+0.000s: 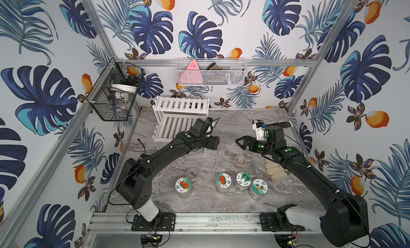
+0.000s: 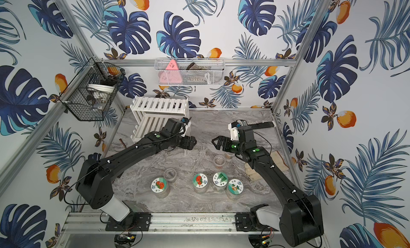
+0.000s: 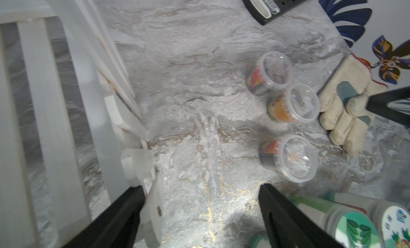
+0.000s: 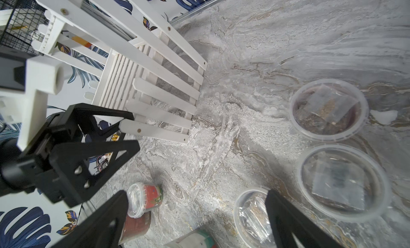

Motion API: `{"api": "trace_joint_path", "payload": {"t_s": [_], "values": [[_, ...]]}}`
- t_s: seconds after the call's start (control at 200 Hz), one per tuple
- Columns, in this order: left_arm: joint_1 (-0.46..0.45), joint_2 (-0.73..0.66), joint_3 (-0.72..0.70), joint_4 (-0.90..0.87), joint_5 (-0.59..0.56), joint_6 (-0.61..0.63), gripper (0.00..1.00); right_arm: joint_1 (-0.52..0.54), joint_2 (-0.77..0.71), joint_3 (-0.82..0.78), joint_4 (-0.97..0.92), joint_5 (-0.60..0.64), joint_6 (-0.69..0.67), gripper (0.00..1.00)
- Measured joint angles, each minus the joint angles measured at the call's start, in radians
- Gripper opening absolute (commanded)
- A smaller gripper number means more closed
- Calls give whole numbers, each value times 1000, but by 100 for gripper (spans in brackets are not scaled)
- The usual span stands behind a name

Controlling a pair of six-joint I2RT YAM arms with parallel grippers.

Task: Place the seed container on the shelf
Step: Move the shelf to the center of the board.

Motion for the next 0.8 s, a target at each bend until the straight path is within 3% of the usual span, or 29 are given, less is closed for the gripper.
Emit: {"api": "trace_joint_path", "payload": {"t_s": [0.29, 0.5, 0.656, 0.801], "values": [[-109, 47, 96, 1, 38, -47, 97, 0, 22, 29, -31, 53, 21, 100], [-97, -153, 21, -9, -106, -81, 99, 40, 98, 118, -43, 19, 21, 100], [-8, -345, -102, -18, -233, -107, 99, 160, 223, 245, -66, 52, 14, 97], [201, -483, -222, -49, -292, -160, 99, 256, 343, 367, -82, 113, 2, 97]]}}
